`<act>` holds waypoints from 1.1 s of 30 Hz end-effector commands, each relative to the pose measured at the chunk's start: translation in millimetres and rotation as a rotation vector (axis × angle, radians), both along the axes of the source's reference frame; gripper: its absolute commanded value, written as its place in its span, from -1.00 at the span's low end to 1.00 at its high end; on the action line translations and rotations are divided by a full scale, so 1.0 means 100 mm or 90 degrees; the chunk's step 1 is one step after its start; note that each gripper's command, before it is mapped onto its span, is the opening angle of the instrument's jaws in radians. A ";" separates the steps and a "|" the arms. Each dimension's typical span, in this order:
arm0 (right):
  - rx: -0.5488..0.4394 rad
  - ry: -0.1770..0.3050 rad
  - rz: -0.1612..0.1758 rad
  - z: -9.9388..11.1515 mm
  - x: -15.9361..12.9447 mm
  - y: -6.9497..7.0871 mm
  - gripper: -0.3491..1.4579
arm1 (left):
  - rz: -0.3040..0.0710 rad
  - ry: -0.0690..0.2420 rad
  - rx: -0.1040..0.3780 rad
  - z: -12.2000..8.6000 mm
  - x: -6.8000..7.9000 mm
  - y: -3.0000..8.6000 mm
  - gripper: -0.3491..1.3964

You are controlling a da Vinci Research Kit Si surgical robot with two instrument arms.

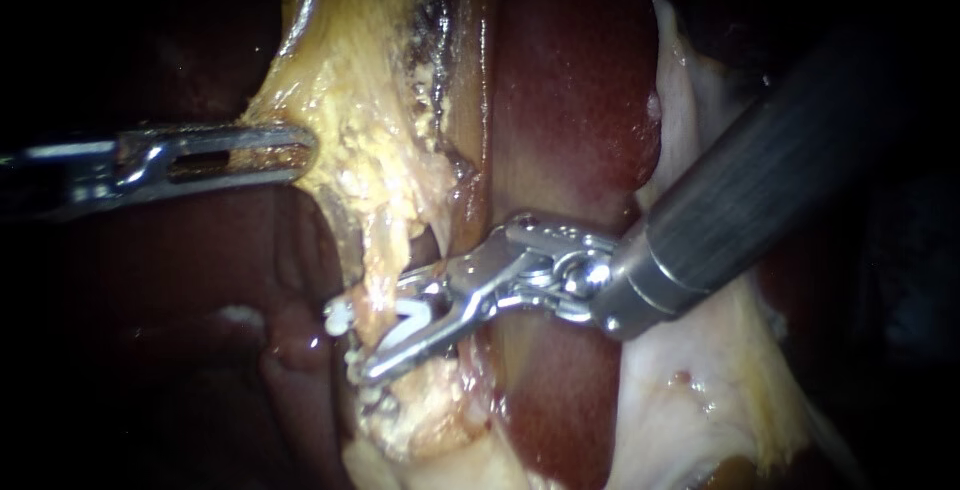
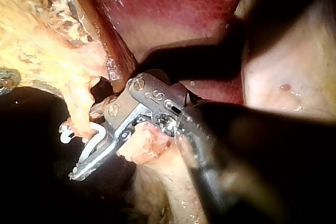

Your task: Clipping third clip left tube

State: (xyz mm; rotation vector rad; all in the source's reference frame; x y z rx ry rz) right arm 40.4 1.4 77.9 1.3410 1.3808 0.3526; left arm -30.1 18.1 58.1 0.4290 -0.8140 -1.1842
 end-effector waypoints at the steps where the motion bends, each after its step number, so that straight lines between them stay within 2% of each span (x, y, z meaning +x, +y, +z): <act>1: 0.002 -0.002 -0.001 0.000 0.001 0.000 0.02 | 0.000 0.000 0.000 0.000 0.000 0.000 -1.00; 12: 0.062 -0.009 0.000 0.004 0.004 -0.005 0.02 | -0.002 0.001 0.000 -0.003 -0.003 -0.002 -1.00; 16: 0.088 -0.039 0.031 0.006 0.004 -0.004 0.02 | -0.002 0.002 0.000 -0.005 -0.004 -0.003 -1.00; 20: 0.093 -0.045 0.037 0.007 0.005 -0.001 0.01 | -0.003 0.002 0.000 -0.005 -0.004 -0.003 -1.00; 23: 0.096 -0.051 0.049 0.008 0.005 0.002 0.01 | -0.003 0.002 0.000 -0.005 -0.005 -0.003 -1.00; 28: 0.107 -0.067 0.074 0.009 0.006 0.013 0.01 | -0.003 0.002 0.000 -0.005 -0.005 -0.003 -1.00; 33: 0.118 -0.084 0.102 0.001 0.001 0.030 0.02 | -0.003 0.002 0.000 -0.005 -0.005 -0.004 -1.00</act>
